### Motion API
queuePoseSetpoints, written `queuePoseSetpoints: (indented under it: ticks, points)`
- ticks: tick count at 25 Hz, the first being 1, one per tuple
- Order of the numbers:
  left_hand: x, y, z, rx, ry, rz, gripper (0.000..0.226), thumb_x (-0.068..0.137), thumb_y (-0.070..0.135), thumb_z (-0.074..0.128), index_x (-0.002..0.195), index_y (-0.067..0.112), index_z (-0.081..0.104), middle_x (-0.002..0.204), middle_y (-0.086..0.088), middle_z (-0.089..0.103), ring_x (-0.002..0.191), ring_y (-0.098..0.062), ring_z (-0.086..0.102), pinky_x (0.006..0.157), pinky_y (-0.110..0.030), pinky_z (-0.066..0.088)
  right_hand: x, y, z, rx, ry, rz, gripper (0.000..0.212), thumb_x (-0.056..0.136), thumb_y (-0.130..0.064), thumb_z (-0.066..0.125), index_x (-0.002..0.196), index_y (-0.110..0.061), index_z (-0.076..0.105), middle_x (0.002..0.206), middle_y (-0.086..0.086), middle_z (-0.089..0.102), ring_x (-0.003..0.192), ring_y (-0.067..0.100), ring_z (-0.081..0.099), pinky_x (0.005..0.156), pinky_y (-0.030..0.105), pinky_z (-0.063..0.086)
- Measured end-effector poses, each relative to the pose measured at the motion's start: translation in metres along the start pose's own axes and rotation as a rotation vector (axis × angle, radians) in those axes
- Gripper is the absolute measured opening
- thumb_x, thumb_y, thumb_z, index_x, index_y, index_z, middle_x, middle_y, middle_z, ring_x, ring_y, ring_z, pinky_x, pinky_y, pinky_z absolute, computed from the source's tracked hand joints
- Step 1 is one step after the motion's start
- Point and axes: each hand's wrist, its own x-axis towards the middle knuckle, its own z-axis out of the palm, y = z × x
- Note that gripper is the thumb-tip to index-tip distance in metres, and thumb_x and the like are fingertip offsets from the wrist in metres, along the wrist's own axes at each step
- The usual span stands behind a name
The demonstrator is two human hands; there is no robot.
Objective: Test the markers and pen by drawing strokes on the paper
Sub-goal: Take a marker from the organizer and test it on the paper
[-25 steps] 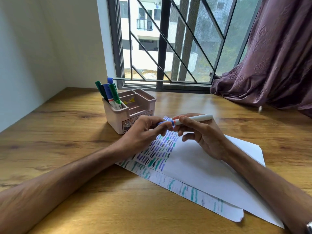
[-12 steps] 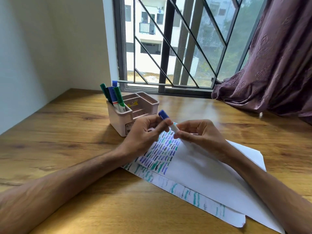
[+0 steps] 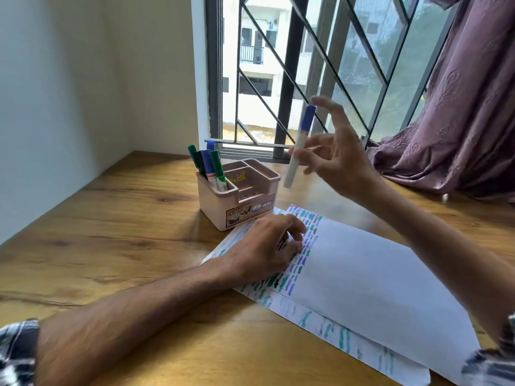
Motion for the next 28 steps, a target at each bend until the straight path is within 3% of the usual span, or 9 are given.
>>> queuePoseSetpoints:
  ticks: [4,7,10,13,16,19,24,26,28]
  points:
    - [0.002,-0.001,0.000,-0.002,-0.013,-0.025,0.027,0.097,0.028,0.066,0.124,0.025,0.064,0.111,0.015,0.068,0.090,0.001,0.056,0.071,-0.006,0.041,0.026,-0.002,0.024,-0.104,0.193,-0.129,0.079,0.086,-0.007,0.080,0.152,-0.016,0.036,0.099,0.012,0.076,0.074,0.014,0.077,0.066,0.037,0.066]
    - [0.002,-0.001,0.000,0.003,-0.013,-0.036,0.027,0.098,0.027,0.065,0.124,0.025,0.064,0.112,0.015,0.068,0.091,0.001,0.055,0.072,-0.006,0.041,0.017,0.016,0.042,-0.158,0.125,-0.137,0.077,0.085,-0.004,0.081,0.150,-0.012,0.040,0.099,0.004,0.074,0.075,0.010,0.076,0.066,0.023,0.064]
    - [0.003,0.000,0.001,0.021,-0.018,-0.027,0.027,0.098,0.025,0.065,0.125,0.023,0.064,0.113,0.013,0.069,0.093,0.000,0.055,0.075,-0.008,0.041,0.001,0.029,0.053,-0.257,0.005,-0.067,0.059,0.089,-0.010,0.078,0.141,-0.018,0.053,0.098,0.004,0.077,0.085,0.012,0.075,0.068,0.023,0.062]
    - [0.003,0.001,0.001,0.026,-0.018,-0.030,0.027,0.098,0.024,0.065,0.125,0.022,0.064,0.112,0.013,0.069,0.094,-0.001,0.054,0.080,-0.016,0.046,-0.002,0.031,0.053,-0.295,0.033,-0.055,0.044,0.095,-0.010,0.070,0.137,-0.020,0.058,0.103,0.006,0.075,0.094,0.016,0.071,0.074,0.024,0.053]
    - [0.003,0.000,0.001,0.022,-0.014,-0.025,0.026,0.097,0.024,0.065,0.123,0.023,0.064,0.111,0.013,0.069,0.094,-0.001,0.054,0.083,-0.022,0.048,-0.003,0.031,0.049,-0.278,0.058,-0.038,0.044,0.096,-0.007,0.067,0.137,-0.020,0.057,0.109,0.007,0.075,0.100,0.020,0.071,0.080,0.032,0.057]
    - [0.003,0.001,0.001,0.018,-0.022,-0.034,0.026,0.098,0.025,0.065,0.124,0.023,0.064,0.112,0.013,0.069,0.093,-0.001,0.054,0.081,-0.019,0.047,-0.007,0.029,0.049,-0.263,0.151,-0.053,0.050,0.091,0.003,0.062,0.137,-0.017,0.056,0.111,0.008,0.073,0.101,0.017,0.069,0.080,0.022,0.056]
    - [0.003,0.004,-0.001,0.022,-0.015,-0.055,0.017,0.098,0.029,0.064,0.114,0.025,0.065,0.097,0.019,0.059,0.080,0.006,0.053,0.066,-0.006,0.039,-0.019,0.013,0.063,-0.367,0.358,-0.262,0.029,0.080,0.013,0.060,0.102,-0.003,0.071,0.101,0.011,0.072,0.091,0.019,0.066,0.076,0.021,0.052]
    - [0.002,0.006,-0.002,0.033,-0.007,-0.076,0.006,0.097,0.031,0.065,0.102,0.027,0.062,0.090,0.018,0.056,0.073,0.007,0.053,0.062,-0.002,0.041,-0.025,0.006,0.071,-0.354,0.291,-0.332,0.019,0.081,0.011,0.064,0.092,-0.003,0.072,0.091,0.009,0.072,0.081,0.018,0.064,0.068,0.019,0.050]
    - [0.000,0.004,-0.001,0.050,0.010,-0.089,0.012,0.096,0.032,0.066,0.105,0.025,0.061,0.099,0.011,0.067,0.067,0.007,0.054,0.059,-0.001,0.042,-0.030,-0.001,0.083,-0.302,0.151,-0.360,0.014,0.083,0.009,0.069,0.092,-0.001,0.072,0.088,0.010,0.073,0.075,0.015,0.063,0.064,0.008,0.048]
